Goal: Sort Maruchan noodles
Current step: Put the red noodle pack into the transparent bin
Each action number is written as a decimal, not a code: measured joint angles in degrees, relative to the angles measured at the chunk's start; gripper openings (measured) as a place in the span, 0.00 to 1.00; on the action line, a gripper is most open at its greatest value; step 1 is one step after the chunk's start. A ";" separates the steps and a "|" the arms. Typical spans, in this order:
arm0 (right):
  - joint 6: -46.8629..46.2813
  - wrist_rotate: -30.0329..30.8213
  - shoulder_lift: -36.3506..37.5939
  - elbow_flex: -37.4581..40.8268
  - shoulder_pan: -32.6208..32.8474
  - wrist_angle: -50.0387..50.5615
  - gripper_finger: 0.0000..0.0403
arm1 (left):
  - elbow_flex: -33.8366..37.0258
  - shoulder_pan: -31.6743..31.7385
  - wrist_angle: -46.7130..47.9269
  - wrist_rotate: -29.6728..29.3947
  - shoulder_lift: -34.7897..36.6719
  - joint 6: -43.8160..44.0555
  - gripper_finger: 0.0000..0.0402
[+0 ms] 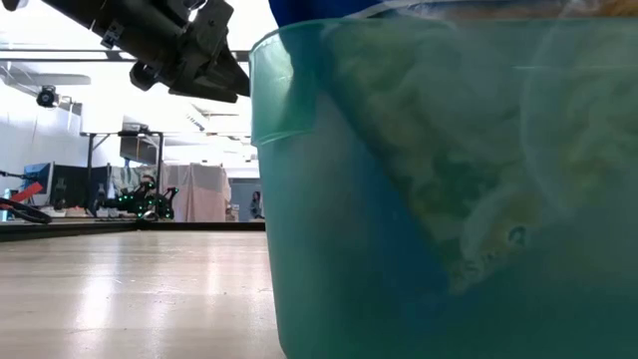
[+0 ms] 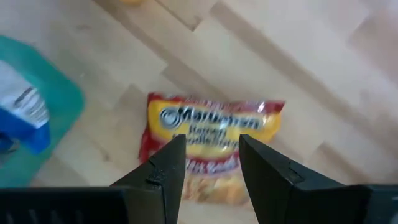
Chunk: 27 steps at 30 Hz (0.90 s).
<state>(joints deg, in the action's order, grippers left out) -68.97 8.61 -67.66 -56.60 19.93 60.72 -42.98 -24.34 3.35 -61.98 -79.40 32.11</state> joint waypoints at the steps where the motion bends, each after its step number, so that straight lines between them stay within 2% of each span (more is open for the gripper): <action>1: -1.44 -0.68 1.07 0.76 0.59 -0.45 0.35 | 0.00 0.00 0.22 0.00 0.00 0.23 0.54; 6: -6.66 -4.48 3.85 5.88 3.33 -6.06 0.36 | 0.00 -0.01 1.13 0.06 0.00 1.45 0.54; 12: -9.04 -8.93 4.72 10.56 5.77 -6.53 0.44 | 0.00 0.00 1.21 0.09 0.00 1.53 0.54; 18: -5.25 -9.10 5.88 13.50 5.25 -6.67 0.52 | 0.00 0.00 1.21 0.09 0.00 1.98 0.54; 21: -6.40 -9.24 6.27 15.41 5.15 -6.94 0.54 | 0.00 0.00 1.22 0.10 0.00 2.33 0.54; 24: -6.58 -11.98 6.39 17.28 5.25 -10.52 0.54 | 0.00 -0.01 1.26 0.40 0.00 2.37 0.54; 27: 0.50 -12.21 6.02 17.62 6.09 -17.31 0.52 | 0.00 0.00 1.43 1.05 0.00 2.37 0.54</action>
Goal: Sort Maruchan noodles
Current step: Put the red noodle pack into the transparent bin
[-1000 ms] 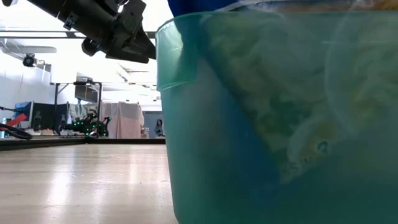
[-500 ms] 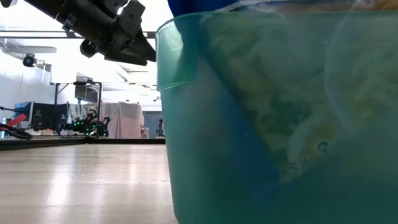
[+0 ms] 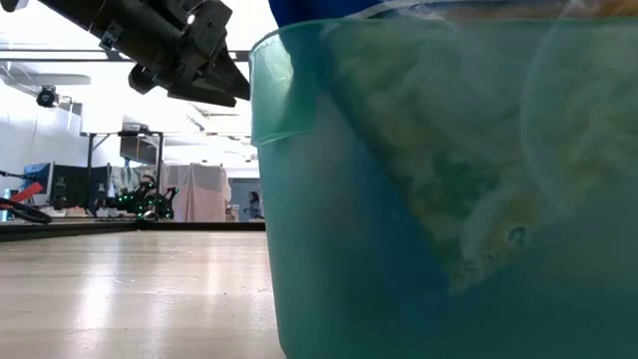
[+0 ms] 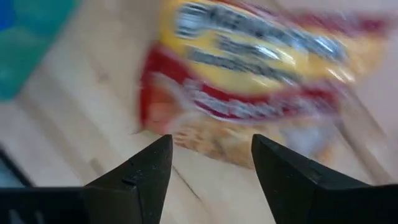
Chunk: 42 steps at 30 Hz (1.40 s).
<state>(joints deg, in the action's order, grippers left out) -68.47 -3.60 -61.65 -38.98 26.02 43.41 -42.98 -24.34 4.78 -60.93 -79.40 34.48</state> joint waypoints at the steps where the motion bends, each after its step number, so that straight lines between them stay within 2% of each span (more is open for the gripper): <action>1: 3.09 0.38 -0.16 -0.14 0.20 -1.29 0.52 | 0.00 -0.02 0.02 0.00 0.00 0.00 0.54; 11: 32.97 2.85 -6.43 -1.27 0.75 -1.92 0.46 | 0.05 -0.01 0.28 0.04 0.00 0.60 0.54; 21: 46.22 20.03 -12.31 -1.46 -0.20 -1.79 0.45 | 0.07 0.00 0.61 0.04 -0.02 0.79 0.54; 26: 45.86 21.46 -12.42 -1.36 -6.12 -1.71 0.45 | 0.07 0.00 0.86 0.04 -0.79 0.78 0.54; 33: 46.14 21.86 -12.44 -1.33 -19.25 -2.16 0.45 | 0.07 0.07 1.29 0.04 -1.55 0.63 0.54; 38: 50.32 21.84 -12.44 -1.25 -27.60 -4.08 0.45 | 0.07 0.07 1.31 -0.02 -1.53 0.60 0.54; 42: 55.08 21.65 -12.44 -1.58 -31.28 -7.60 0.45 | 0.07 0.07 1.31 -0.02 -1.53 0.59 0.54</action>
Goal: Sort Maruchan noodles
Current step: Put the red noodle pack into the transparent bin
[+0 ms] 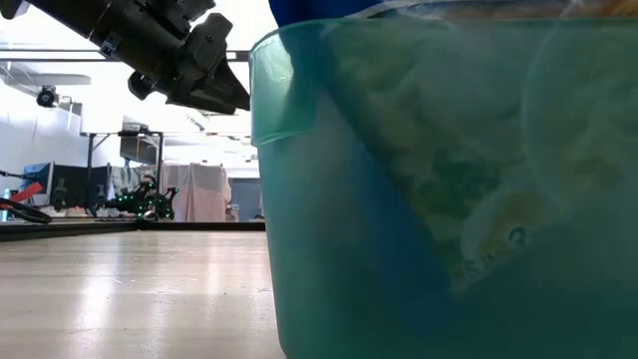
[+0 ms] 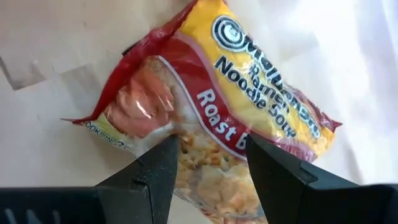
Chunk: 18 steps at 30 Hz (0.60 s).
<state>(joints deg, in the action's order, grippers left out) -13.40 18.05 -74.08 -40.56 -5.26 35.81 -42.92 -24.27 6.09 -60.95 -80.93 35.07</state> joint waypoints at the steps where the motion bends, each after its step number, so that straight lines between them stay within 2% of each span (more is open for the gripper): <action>1: 1.04 0.00 0.00 -0.40 -0.36 0.07 0.45 | 0.00 0.00 0.01 0.00 0.00 0.00 0.54; 5: 3.52 -1.90 0.98 -2.19 0.43 0.56 0.44 | 0.00 0.00 0.29 0.00 0.00 0.00 0.54; 8: 4.57 -4.99 2.11 -3.14 3.05 0.70 0.42 | 0.00 0.00 0.72 0.00 0.00 0.00 0.54; 10: 5.24 -4.70 2.95 -3.19 5.54 1.07 0.41 | -0.02 0.00 1.22 0.00 0.02 0.10 0.54; 12: 6.24 -2.83 3.42 -2.91 8.30 1.67 0.39 | 0.00 0.00 1.39 0.00 0.02 0.17 0.54; 18: 11.55 9.80 2.39 -1.18 17.09 1.36 0.35 | 0.00 0.00 1.38 0.00 0.02 0.19 0.54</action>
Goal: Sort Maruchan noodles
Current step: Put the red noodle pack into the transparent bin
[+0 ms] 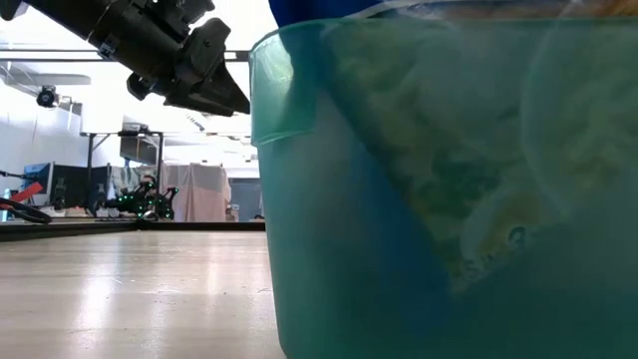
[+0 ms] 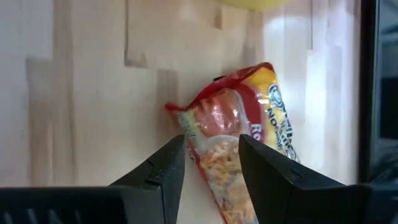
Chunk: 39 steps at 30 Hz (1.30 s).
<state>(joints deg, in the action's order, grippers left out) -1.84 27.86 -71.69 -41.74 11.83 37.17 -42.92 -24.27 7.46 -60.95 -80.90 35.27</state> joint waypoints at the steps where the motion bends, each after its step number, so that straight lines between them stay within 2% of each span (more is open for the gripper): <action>1: 0.56 1.16 -0.55 0.37 1.19 -0.06 0.35 | 0.00 0.00 0.00 0.00 0.00 0.04 0.54; 6: -1.45 2.19 -4.32 1.16 4.06 -1.33 0.35 | 0.00 0.00 0.08 0.00 0.02 0.66 0.54; 13: -4.31 2.40 -10.25 1.16 4.18 -1.47 0.45 | -0.01 0.00 0.17 0.00 0.02 1.30 0.54; 17: -3.40 6.88 -12.86 1.16 4.21 -1.45 0.48 | 0.00 0.00 0.24 0.00 0.02 1.31 0.54; 31: -1.71 20.91 -22.80 0.88 5.31 -3.22 0.49 | -0.01 0.00 0.52 0.00 0.04 1.29 0.54; 35: -2.19 21.27 -26.06 0.96 5.30 -3.33 0.49 | -0.02 0.00 0.52 0.00 0.04 1.31 0.54; 39: -3.84 21.45 -26.31 1.07 5.28 -3.13 0.47 | -0.01 0.00 0.50 0.00 0.04 1.29 0.54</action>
<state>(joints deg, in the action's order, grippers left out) -5.69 49.30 -98.01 -40.66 17.10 34.04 -42.92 -24.27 7.97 -60.94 -80.86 36.56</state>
